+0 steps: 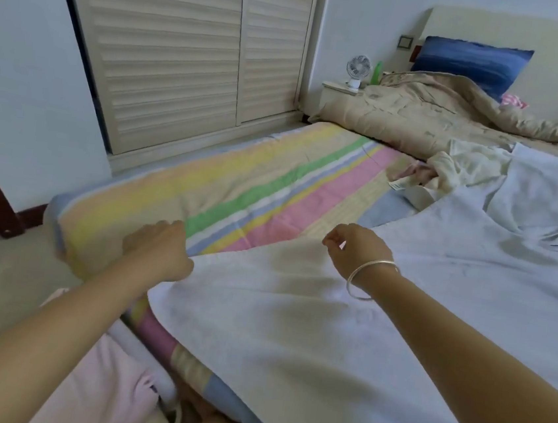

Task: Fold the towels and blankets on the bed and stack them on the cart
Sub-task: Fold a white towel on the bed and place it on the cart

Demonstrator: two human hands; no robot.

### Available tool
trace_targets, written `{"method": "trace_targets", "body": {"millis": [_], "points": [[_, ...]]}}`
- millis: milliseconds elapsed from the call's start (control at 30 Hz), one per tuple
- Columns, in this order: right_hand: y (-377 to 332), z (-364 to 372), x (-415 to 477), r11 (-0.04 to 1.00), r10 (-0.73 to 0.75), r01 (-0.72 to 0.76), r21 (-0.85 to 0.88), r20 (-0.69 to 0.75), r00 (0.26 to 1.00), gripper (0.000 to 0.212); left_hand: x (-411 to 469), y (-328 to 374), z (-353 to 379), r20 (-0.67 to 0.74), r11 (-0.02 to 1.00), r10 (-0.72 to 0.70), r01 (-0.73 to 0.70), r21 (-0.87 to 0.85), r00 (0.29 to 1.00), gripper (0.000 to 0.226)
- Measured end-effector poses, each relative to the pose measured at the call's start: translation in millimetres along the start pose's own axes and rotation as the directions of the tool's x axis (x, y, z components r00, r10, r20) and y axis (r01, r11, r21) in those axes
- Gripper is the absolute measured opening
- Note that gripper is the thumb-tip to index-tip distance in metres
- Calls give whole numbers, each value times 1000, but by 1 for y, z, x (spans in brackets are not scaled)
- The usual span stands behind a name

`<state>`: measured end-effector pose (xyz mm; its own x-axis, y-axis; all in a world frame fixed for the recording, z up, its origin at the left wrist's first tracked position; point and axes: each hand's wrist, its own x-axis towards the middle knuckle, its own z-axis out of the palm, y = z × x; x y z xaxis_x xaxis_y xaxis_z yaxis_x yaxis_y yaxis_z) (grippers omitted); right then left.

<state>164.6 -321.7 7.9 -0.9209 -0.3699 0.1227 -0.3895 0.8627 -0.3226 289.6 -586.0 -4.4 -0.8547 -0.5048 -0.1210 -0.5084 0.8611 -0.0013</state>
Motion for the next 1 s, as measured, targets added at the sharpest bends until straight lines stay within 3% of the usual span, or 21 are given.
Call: {"method": "trace_targets", "body": {"millis": [67,200,333,500,633,700,833,1000], "points": [[4,4,22,993,-28,28,-112,3,1000,25,13,19,-6,-21,993,88,-89,-74,996,33],[23,14,60,954,-31,44,-297,48,998,28,35,41,-4,98,946,250,-222,-236,963,25],[47,27,94,901,48,36,-432,183,982,48,54,39,-3,187,926,334,-284,-250,924,6],[58,25,116,766,206,35,-642,298,932,39,63,40,9,219,942,325,-296,-156,920,35],[64,26,129,656,177,34,-754,198,964,27,56,36,24,91,947,296,-279,-161,951,42],[67,26,145,719,161,-76,-691,59,985,23,52,31,28,6,947,270,-264,-182,963,40],[44,22,185,944,127,-184,-275,-211,969,24,54,15,28,-166,953,200,-232,-196,965,36],[-12,36,230,981,188,-191,28,-354,916,25,65,2,32,-184,967,132,-167,-192,974,38]]}}
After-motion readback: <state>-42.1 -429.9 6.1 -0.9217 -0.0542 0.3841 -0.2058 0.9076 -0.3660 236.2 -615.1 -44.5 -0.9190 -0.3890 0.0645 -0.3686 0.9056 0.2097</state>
